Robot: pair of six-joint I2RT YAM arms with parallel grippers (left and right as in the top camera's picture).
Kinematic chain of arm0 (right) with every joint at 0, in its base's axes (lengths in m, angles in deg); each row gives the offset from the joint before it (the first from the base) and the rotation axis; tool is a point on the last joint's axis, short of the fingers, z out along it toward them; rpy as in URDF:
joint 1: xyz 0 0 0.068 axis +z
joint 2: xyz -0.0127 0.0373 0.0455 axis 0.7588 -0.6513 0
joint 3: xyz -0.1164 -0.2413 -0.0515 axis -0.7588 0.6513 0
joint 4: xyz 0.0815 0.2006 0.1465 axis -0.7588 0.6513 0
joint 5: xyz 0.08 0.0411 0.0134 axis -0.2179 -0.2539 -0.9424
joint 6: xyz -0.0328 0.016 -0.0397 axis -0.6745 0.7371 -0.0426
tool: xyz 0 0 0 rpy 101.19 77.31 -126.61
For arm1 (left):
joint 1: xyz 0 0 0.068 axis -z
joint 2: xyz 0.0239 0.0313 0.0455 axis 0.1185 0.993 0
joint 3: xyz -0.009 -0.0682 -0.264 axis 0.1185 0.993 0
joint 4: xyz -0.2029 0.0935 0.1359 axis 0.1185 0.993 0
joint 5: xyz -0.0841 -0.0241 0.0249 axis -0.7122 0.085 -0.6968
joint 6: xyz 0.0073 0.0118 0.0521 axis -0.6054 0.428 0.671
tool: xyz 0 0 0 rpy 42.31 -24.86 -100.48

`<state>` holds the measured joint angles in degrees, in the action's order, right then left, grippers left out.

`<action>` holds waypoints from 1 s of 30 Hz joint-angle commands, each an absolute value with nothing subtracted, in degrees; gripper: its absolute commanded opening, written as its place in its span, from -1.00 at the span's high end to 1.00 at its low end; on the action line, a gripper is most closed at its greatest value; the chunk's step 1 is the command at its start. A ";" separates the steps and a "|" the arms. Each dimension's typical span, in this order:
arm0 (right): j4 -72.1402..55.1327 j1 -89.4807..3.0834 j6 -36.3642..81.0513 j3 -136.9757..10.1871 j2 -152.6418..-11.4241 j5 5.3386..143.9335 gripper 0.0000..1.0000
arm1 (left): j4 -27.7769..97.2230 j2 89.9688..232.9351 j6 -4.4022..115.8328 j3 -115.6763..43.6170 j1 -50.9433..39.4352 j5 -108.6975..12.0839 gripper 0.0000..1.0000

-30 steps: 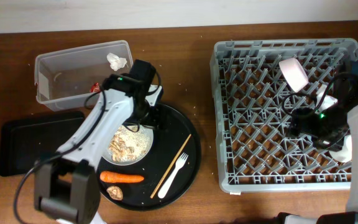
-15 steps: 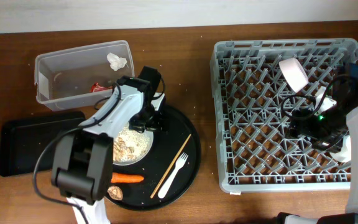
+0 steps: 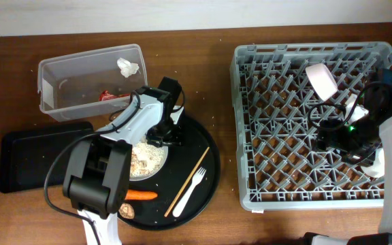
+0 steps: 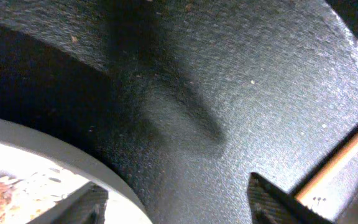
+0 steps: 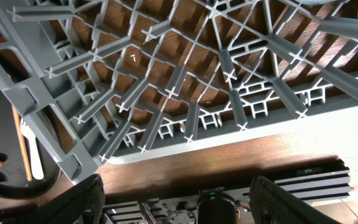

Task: Sort waste into correct bins and load items into the dishwasher rack
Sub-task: 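Reach the left gripper to the white plate rim and grasp it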

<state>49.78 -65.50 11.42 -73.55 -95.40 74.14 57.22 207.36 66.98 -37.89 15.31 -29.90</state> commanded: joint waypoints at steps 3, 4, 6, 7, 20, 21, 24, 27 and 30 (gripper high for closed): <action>49.76 -65.50 11.20 -73.09 -94.22 73.64 -0.55 | 55.91 208.32 67.11 -34.94 16.35 -30.76 0.07; 49.76 -65.50 11.20 -73.09 -94.22 73.64 -0.56 | 56.02 208.32 67.11 -34.94 16.35 -30.78 0.14; 49.76 -65.50 11.20 -73.09 -94.22 73.64 -0.56 | 56.50 208.32 67.11 -34.94 16.35 -30.73 0.38; 49.76 -65.50 11.20 -73.09 -94.22 73.64 -0.56 | 56.74 208.32 67.11 -34.94 16.35 -30.21 0.47; 49.76 -65.50 11.20 -73.09 -94.22 73.64 -0.56 | 59.80 208.32 67.09 -34.94 16.35 -23.65 0.88; 49.76 -65.50 11.20 -73.09 -94.22 73.64 -0.56 | 60.00 208.32 67.07 -34.94 16.35 -23.08 0.88; 49.76 -65.50 11.20 -73.09 -94.22 73.64 -0.56 | 60.87 208.32 64.47 -34.94 16.35 -19.54 0.89; 49.76 -65.50 11.20 -73.09 -94.22 73.64 -0.55 | 60.63 208.32 64.14 -34.91 16.42 -19.37 0.88; 49.78 -65.50 11.20 -73.09 -94.22 73.64 -0.55 | 60.61 208.32 64.12 -34.87 16.46 -19.08 0.85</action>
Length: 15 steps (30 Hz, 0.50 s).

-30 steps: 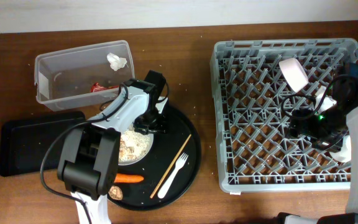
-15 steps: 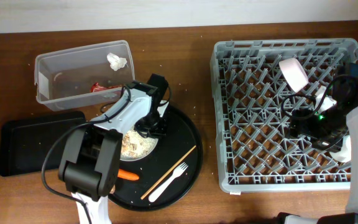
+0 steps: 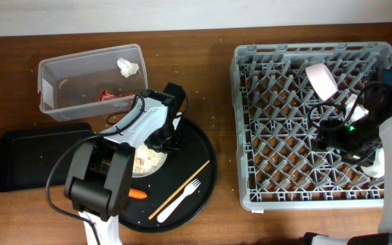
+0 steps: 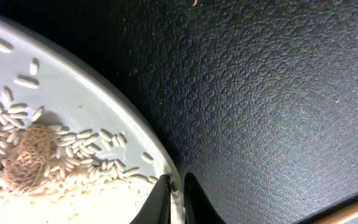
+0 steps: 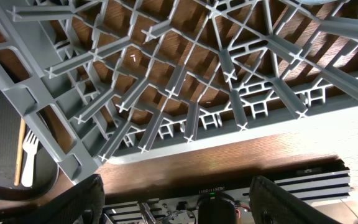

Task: Sort waste into correct bins and load items into the dishwasher rack
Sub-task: 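Reach the left gripper to the white plate rim and grasp it, then lift the white plate with the left gripper and tip food onto the small black tray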

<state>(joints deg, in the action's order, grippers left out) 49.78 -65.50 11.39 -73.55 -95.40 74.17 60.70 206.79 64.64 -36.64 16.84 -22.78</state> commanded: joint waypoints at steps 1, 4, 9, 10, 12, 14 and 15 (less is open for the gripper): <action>49.76 -65.50 11.20 -73.09 -94.22 73.64 -0.56 | 60.61 208.32 63.84 -34.87 16.46 -18.69 0.78; 49.80 -65.50 11.20 -73.09 -94.22 73.64 -0.56 | 60.55 208.32 62.20 -34.13 16.46 -17.36 0.67; 49.80 -65.50 11.20 -73.09 -94.22 73.64 -0.56 | 58.84 208.32 61.93 -30.85 16.46 -15.72 0.75; 49.80 -65.50 11.20 -73.09 -94.22 73.64 -0.56 | 59.10 208.32 61.96 -30.72 16.46 -15.13 0.85; 49.80 -65.50 11.20 -73.09 -94.22 73.64 -0.56 | 59.34 208.32 61.96 -30.72 16.46 -14.17 0.93; 49.80 -65.50 11.20 -73.09 -94.22 73.64 -0.55 | 59.56 208.30 61.93 -30.72 16.46 -13.10 0.99; 49.80 -65.50 11.20 -73.09 -94.22 73.64 -0.56 | 59.72 208.30 61.93 -30.83 16.46 -12.26 0.99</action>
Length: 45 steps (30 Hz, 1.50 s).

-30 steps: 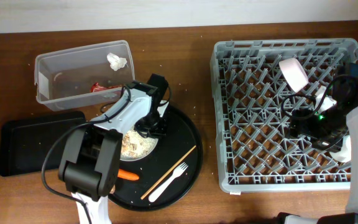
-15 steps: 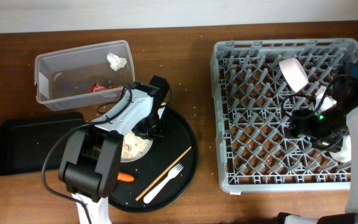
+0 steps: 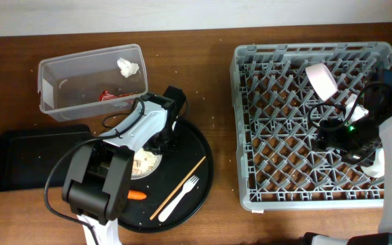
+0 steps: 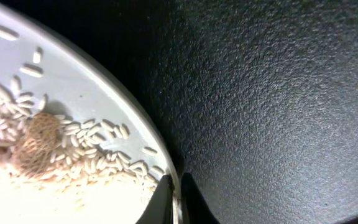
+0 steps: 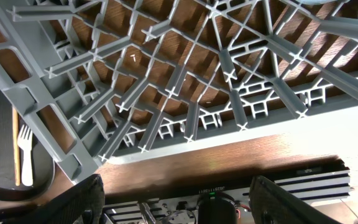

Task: Sort waste into correct bins and load items into the dishwasher rack
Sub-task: 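Lift the white plate with the left gripper and tip food onto the small black tray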

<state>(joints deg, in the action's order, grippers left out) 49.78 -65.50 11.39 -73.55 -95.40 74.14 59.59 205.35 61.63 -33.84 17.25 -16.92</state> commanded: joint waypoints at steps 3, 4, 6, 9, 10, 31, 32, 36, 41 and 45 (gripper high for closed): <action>49.80 -65.50 11.20 -73.09 -94.22 73.64 -0.56 | 61.42 208.30 61.23 -31.64 16.46 -9.36 0.99; 49.80 -65.50 11.20 -73.09 -94.22 73.64 -0.56 | 62.56 208.30 61.10 -32.29 16.46 -7.98 0.99; 49.80 -65.50 11.20 -73.09 -94.22 73.64 -0.56 | 64.52 208.30 61.08 -33.58 16.46 -6.28 0.99; 49.80 -65.50 11.20 -73.09 -94.22 73.64 -0.56 | 67.37 208.30 60.25 -35.72 16.46 -5.14 0.99; 49.80 -65.50 11.20 -73.09 -94.22 73.64 -0.56 | 69.09 208.30 59.20 -36.99 16.46 -4.27 0.99; 49.80 -65.50 11.20 -73.09 -94.22 74.28 -0.56 | 75.58 189.99 60.86 -39.92 10.63 -6.36 0.99; 49.80 -65.50 11.20 -73.09 -94.22 74.30 -0.56 | 75.26 189.16 62.41 -39.92 9.12 -8.02 1.00; 49.87 -65.50 11.22 -73.09 -94.22 74.28 -0.56 | 73.84 188.24 66.63 -39.90 2.56 -13.27 0.99; 49.91 -65.50 11.20 -73.09 -94.22 74.30 -0.56 | 70.78 188.24 72.62 -39.90 -7.01 -22.49 0.99; 49.91 -65.53 11.20 -73.09 -94.22 74.30 -0.56 | 69.75 188.24 76.80 -39.90 -14.01 -25.99 1.00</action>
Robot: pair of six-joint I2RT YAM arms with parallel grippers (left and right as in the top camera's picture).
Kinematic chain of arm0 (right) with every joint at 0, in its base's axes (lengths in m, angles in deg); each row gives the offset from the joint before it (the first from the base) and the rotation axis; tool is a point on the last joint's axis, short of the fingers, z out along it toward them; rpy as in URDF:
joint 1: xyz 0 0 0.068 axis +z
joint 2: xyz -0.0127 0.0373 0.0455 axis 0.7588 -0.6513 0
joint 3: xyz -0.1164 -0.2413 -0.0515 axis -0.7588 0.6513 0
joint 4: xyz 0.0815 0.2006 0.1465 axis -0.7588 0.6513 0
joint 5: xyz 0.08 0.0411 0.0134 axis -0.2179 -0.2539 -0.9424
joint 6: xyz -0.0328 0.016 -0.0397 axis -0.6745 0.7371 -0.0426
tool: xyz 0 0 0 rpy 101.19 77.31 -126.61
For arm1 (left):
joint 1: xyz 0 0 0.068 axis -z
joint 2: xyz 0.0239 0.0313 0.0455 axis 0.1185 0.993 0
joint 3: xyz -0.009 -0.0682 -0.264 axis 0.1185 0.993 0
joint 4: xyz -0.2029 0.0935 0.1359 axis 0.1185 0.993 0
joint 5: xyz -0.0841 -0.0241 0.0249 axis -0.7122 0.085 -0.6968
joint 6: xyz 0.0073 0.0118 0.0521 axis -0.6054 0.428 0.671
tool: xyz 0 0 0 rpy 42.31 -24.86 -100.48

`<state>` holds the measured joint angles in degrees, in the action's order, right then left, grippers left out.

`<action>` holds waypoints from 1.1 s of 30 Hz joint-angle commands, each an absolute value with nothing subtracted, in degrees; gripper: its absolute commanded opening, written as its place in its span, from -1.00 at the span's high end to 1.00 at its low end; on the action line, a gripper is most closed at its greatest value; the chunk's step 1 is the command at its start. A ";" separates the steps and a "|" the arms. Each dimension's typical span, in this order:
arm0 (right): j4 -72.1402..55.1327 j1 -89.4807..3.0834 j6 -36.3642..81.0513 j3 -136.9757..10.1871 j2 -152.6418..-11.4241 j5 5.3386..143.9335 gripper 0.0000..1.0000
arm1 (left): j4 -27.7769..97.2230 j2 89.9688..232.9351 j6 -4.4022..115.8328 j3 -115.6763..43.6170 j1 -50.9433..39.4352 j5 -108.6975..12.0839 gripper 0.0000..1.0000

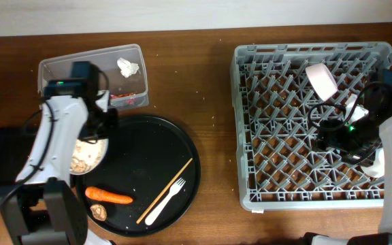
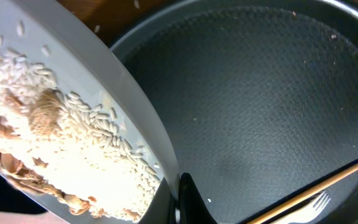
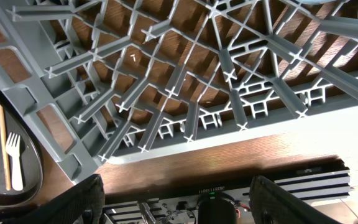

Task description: Sort waste into correct bins and load items into the dishwasher rack

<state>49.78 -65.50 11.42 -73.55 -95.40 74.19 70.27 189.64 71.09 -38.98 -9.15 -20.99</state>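
Observation:
A white plate [image 1: 86,156] of rice and brown scraps hangs over the left edge of the round black tray [image 1: 148,146]. My left gripper [image 1: 101,138] is shut on its rim. The left wrist view shows the plate [image 2: 61,118] close up, my left gripper [image 2: 178,200] pinching its edge above the tray [image 2: 260,99]. A carrot [image 1: 107,197], a brown lump [image 1: 99,212], a white fork [image 1: 160,205] and a chopstick [image 1: 167,190] lie on the tray. My right gripper [image 1: 340,141] stands open over the grey dishwasher rack [image 1: 250,122], nothing between its fingers [image 3: 79,199].
A clear bin [image 1: 53,102] at the back left holds a paper wad [image 1: 128,67] and a red wrapper [image 1: 122,99]. A black rectangular tray lies at the far left. A white cup [image 1: 322,80] sits in the rack's back right.
The plate lay on the round tray under my left gripper; now it is held further left, over the tray's left edge. The tray, fork and chopstick have shifted left. The right arm is still.
My left gripper first stood open on the tray beside the plate. A second later it was shut on the plate's rim, and it stayed so while the tray shifted. Now it holds the plate at the tray's left edge. My right gripper has stayed open over the rack.

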 commanded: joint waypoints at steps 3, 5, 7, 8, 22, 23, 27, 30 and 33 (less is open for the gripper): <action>49.91 -65.50 11.20 -73.09 -94.22 74.30 -0.56 | 68.18 188.24 78.72 -39.90 -18.75 -30.73 1.00; 49.95 -65.50 11.20 -73.09 -94.22 74.30 -0.56 | 67.69 188.24 79.24 -39.90 -21.06 -31.48 1.00; 49.95 -65.50 11.20 -73.09 -94.22 74.30 -0.56 | 67.37 188.24 79.27 -39.90 -22.88 -31.94 1.00; 49.95 -65.50 11.20 -73.09 -94.22 74.30 -0.56 | 67.08 188.24 79.38 -39.90 -23.62 -32.50 0.99; 49.95 -65.50 11.22 -73.09 -94.22 74.93 -0.56 | 64.81 188.24 83.83 -39.90 -34.90 -53.07 1.00; 49.93 -65.50 11.22 -73.09 -94.22 74.95 -0.56 | 65.07 188.24 85.32 -39.90 -36.91 -56.61 0.99; 49.95 -65.50 11.22 -73.09 -94.22 74.95 -0.56 | 65.66 188.24 87.00 -39.90 -41.04 -63.21 1.00; 49.93 -65.50 11.22 -73.09 -94.22 74.97 -0.56 | 66.08 188.24 88.05 -39.90 -43.95 -67.96 1.00; 49.93 -65.53 11.22 -73.09 -94.22 74.97 -0.55 | 66.78 188.24 88.38 -39.90 -46.55 -70.12 0.99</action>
